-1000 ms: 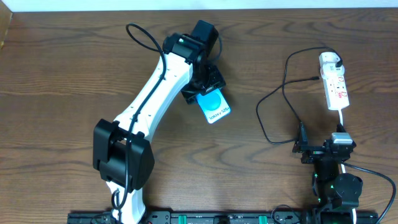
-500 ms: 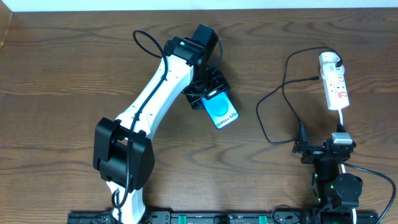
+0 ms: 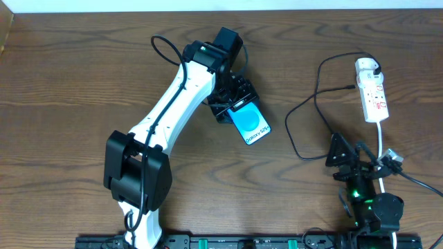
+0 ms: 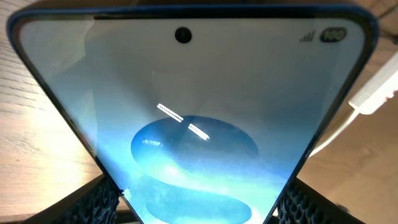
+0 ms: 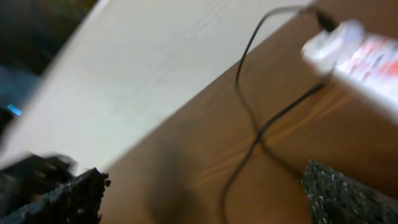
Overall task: Plug charger to phone and switch on socket
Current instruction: 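Move the right gripper to the phone and grasp its side edge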
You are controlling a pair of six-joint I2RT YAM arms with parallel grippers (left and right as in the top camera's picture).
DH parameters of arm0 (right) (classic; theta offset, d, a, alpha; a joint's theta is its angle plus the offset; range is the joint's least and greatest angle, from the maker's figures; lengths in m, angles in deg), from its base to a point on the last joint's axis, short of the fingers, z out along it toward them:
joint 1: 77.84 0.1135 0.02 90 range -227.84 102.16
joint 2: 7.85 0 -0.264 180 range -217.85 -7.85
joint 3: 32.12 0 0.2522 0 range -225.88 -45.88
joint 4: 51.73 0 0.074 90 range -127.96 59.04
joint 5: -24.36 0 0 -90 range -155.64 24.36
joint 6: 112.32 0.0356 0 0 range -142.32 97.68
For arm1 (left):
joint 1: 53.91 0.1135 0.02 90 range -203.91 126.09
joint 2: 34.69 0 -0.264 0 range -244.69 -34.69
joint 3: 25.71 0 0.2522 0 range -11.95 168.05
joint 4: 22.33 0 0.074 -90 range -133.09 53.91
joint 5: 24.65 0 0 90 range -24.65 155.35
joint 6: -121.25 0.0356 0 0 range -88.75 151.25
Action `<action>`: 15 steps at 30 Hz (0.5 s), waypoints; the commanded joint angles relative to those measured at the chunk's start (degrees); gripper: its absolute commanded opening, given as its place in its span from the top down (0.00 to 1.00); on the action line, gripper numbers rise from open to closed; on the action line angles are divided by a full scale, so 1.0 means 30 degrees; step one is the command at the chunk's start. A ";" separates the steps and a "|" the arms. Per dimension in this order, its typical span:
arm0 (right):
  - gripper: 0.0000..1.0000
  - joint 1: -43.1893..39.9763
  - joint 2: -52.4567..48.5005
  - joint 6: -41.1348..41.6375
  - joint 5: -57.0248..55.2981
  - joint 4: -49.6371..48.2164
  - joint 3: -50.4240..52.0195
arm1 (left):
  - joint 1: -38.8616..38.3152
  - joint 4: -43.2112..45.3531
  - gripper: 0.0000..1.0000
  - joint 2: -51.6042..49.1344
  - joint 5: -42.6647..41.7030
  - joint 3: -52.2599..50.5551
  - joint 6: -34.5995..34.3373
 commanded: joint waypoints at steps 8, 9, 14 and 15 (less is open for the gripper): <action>0.01 0.0168 0.0051 0.2091 0.1392 0.0007 0.0036 | 0.0095 0.1537 0.43 0.0022 -0.3745 0.0073 -0.0182; 0.01 0.0219 0.0015 0.0794 0.1719 -0.0066 0.0036 | 0.0095 0.1690 0.43 0.0022 -0.3978 0.0073 -0.0182; 0.01 0.0401 0.0007 -0.1370 0.4153 -0.0889 -0.0080 | 0.0095 0.1785 0.43 0.0022 -0.4102 0.0073 -0.0182; 0.01 0.0459 -0.0015 -0.1362 0.4626 -0.0736 -0.0204 | 0.0095 0.1785 0.43 0.0022 -0.4102 0.0073 -0.0182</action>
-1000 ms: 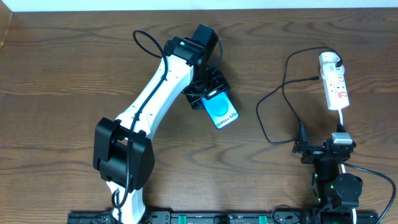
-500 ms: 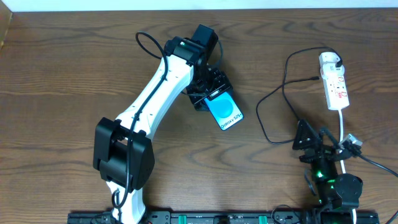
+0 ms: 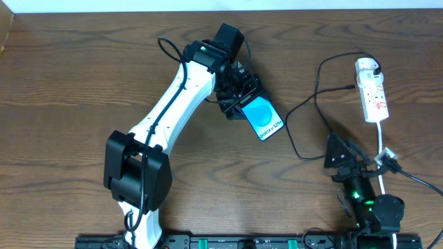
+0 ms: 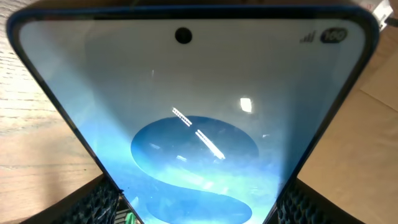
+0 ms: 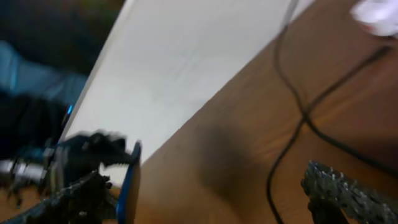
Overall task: Plug charger to phone and switch on socket
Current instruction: 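Move the right gripper to the phone and grasp its side edge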
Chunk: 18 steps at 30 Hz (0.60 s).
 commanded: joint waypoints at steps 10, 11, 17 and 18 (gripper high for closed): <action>0.01 0.1851 -0.2521 -0.3738 0.3235 0.4401 -0.4189 | 0.0095 0.0000 0.43 0.0022 -0.0903 0.0073 -0.0189; 0.01 0.1982 -0.3024 -0.3891 0.2827 0.4881 -0.4809 | 0.0095 0.0000 0.43 0.0022 -0.0903 0.0073 -0.0197; 0.01 0.2222 -0.6601 -0.4051 0.1523 0.8153 -0.8816 | 0.0095 0.0073 0.43 0.0022 -0.1304 0.0073 -0.0474; 0.01 0.2222 -0.7147 -0.4058 0.1727 0.8648 -0.9413 | 0.0095 0.0080 0.43 0.0022 -0.1319 0.0073 -0.0474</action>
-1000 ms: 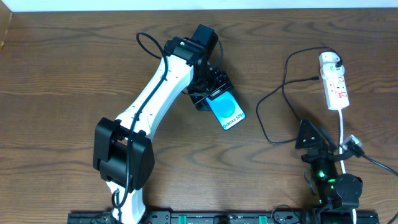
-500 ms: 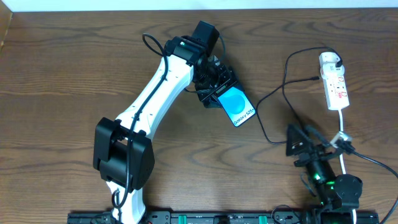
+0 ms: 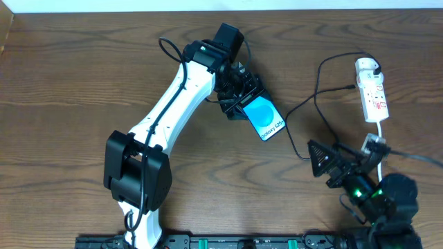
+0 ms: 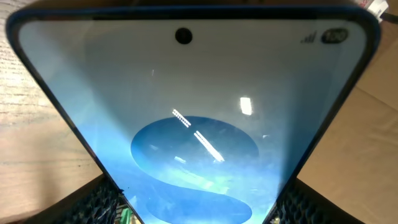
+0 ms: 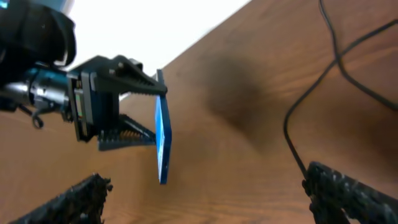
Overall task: Plug charger to phone and switch on socket
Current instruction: 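Move the right gripper to the phone and grasp its side edge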
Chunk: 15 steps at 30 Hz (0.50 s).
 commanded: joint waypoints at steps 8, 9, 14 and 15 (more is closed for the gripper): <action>0.01 0.0153 -0.3439 -0.0204 0.1552 0.0240 -0.1902 | 0.0095 0.0087 0.43 0.0022 -0.0976 0.0073 -0.0896; 0.01 0.0153 -0.3636 -0.0219 0.1894 -0.0073 -0.1756 | 0.0087 0.0160 0.44 0.0022 -0.1093 0.0073 -0.0903; 0.03 0.0226 -0.4466 -0.0765 0.2229 -0.1749 -0.1566 | 0.0087 0.0444 0.43 0.0022 -0.1311 0.0073 -0.1610; 0.05 0.0291 -0.4641 -0.0867 0.1967 -0.1996 -0.1559 | 0.0087 0.0546 0.43 0.0022 -0.1319 0.0073 -0.1698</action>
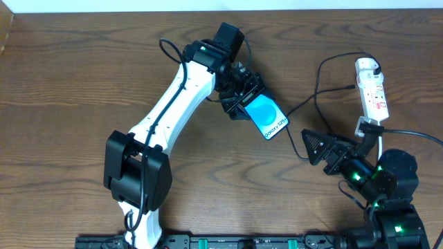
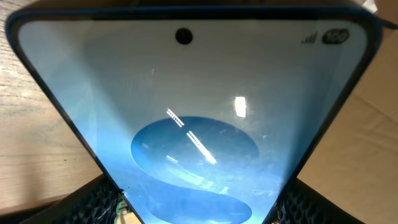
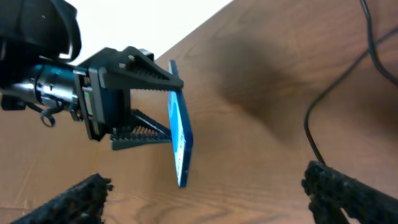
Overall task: Plug charger to phone and switch on socket
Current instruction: 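Move the right gripper to the phone and grasp its side edge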
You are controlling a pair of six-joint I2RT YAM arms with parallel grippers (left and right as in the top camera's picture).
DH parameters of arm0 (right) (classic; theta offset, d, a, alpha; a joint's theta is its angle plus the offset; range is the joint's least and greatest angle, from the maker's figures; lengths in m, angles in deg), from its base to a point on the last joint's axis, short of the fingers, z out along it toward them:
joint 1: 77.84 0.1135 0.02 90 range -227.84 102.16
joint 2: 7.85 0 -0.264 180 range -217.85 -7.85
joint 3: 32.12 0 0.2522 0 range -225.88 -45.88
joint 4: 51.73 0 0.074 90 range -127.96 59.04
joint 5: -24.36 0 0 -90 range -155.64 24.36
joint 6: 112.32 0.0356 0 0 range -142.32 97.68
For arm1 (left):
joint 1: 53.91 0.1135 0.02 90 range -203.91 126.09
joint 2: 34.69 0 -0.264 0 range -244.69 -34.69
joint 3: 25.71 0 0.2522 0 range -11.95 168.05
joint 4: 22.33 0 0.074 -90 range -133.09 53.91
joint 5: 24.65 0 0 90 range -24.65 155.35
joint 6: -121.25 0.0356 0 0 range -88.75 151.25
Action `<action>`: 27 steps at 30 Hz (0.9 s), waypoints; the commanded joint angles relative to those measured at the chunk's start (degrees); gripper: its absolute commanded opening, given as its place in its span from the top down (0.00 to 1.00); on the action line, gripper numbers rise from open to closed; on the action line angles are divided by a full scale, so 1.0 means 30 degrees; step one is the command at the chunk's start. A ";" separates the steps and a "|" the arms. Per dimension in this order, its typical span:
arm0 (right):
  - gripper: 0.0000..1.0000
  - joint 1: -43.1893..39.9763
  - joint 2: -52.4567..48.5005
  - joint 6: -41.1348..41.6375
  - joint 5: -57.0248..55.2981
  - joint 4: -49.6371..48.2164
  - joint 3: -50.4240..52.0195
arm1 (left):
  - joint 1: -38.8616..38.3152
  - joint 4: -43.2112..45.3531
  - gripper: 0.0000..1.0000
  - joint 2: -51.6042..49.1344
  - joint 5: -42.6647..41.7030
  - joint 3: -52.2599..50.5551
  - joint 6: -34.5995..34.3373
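A blue-cased phone (image 1: 267,117) with a lit blue screen is held off the table, my left gripper (image 1: 239,99) shut on its upper end. The screen (image 2: 193,106) fills the left wrist view. In the right wrist view the phone (image 3: 181,143) shows edge-on, its free end pointing down. My right gripper (image 1: 315,146) is open and empty, its tips aimed left at the phone a short way off. The black charger cable (image 1: 308,104) loops over the table from the white socket strip (image 1: 372,90) at the right.
The wooden table (image 1: 83,83) carries nothing else. A white mains lead (image 1: 408,130) runs from the strip past my right arm. The white left arm (image 1: 176,104) crosses the middle of the table. The cable (image 3: 323,118) lies right of the phone.
My right gripper has risen slightly and moved nearer the phone, still open. The phone has shifted a touch to the right in my left gripper.
First my left gripper held the phone near the table's middle while the right gripper faced the socket strip. Then the phone was farther right and turned. The right gripper then faced left toward the phone, and now sits closer to it.
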 commanded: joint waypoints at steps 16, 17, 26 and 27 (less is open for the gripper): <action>0.16 0.4218 -0.6870 0.0007 -0.1872 -0.7038 0.0197 | 0.0087 0.0925 0.43 0.0022 -0.1690 0.0080 -0.0911; 0.17 0.4481 -0.7329 0.0291 -0.1923 -0.7490 0.0197 | 0.0087 0.0918 0.43 0.0022 -0.1690 0.0080 -0.1056; 0.39 0.5982 -1.1460 0.1137 -0.2091 -1.1366 0.0204 | 0.0087 0.1056 0.43 0.0022 -0.1858 0.0080 -0.1435; 0.42 0.5982 -1.1737 0.1137 -0.2098 -1.1825 0.0197 | 0.0087 0.1064 0.43 0.0022 -0.1982 0.0080 -0.1435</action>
